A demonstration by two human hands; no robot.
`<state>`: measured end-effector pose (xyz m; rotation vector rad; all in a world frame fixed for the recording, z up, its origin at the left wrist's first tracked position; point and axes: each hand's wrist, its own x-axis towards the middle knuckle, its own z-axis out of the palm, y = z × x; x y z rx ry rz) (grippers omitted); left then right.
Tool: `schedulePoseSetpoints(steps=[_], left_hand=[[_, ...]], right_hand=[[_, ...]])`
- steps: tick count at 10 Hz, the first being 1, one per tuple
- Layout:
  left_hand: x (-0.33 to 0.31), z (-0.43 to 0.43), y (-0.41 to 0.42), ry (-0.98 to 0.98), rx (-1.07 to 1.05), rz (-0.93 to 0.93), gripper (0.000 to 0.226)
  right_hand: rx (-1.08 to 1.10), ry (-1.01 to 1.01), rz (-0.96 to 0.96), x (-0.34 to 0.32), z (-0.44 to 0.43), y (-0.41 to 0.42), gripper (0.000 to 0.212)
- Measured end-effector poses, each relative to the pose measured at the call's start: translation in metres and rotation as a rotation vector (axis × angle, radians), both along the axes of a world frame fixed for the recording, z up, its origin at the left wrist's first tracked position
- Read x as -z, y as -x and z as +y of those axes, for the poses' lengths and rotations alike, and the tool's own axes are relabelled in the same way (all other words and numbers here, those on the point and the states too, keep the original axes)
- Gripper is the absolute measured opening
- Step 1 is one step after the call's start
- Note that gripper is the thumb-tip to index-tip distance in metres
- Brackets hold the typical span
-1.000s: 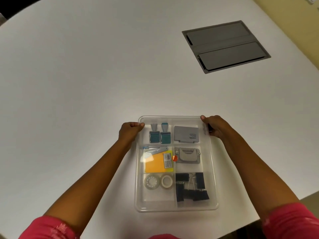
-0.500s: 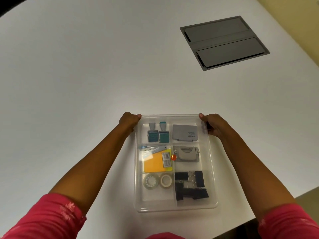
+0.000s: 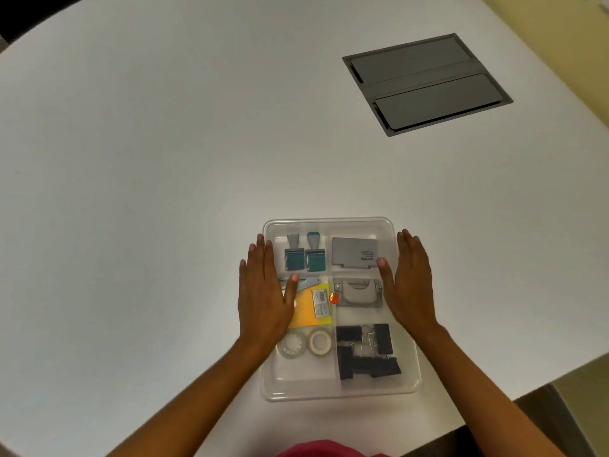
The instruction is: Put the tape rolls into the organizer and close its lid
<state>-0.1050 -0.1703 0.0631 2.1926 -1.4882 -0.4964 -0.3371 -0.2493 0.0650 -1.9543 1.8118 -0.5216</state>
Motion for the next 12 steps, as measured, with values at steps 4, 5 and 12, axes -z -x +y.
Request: schedulePoseSetpoints(steps=[4,5,12], left_hand=[[0.028,0.018,0.01,-0.087,-0.003,-0.035,0.081],[0.029,0.018,0.01,-0.071,0.005,-0.039,0.08],[-0.051,-0.023,-0.005,0.193,0.082,-0.267,0.074]], right_hand=[[-0.091,0.03,0.128,0.023,0.013,0.004,0.077],[-0.092,0.037,0.12,0.023,0.014,0.004,0.076],[-0.076,0.253,0.186,-0.05,-0.009,-0.023,0.065]])
